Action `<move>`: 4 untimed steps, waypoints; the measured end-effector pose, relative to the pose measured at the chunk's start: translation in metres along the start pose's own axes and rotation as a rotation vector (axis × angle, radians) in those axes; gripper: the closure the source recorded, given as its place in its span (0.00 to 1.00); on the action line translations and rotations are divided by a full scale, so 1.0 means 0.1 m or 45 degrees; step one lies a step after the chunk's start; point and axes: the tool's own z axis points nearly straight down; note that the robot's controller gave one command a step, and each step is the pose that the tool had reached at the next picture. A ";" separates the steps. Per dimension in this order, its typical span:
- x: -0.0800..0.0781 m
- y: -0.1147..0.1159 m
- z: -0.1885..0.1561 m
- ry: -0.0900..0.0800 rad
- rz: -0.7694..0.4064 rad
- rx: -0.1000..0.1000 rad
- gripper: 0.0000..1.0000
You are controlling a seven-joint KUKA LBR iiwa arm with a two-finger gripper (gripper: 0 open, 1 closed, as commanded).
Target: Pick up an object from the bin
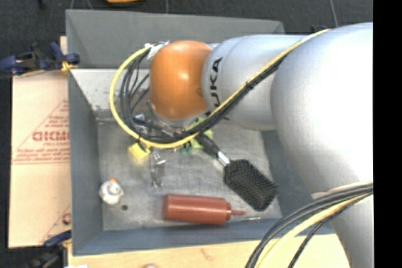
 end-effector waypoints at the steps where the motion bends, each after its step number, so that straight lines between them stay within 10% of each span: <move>1: -0.44 -0.47 0.23 0.001 0.008 -0.003 1.00; 2: -0.44 -0.48 0.23 0.001 0.010 -0.004 1.00; 4: -0.28 -0.46 -0.96 0.006 0.002 -0.001 1.00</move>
Offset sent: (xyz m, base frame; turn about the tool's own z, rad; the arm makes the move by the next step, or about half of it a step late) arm 0.0000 0.0000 0.0000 0.0000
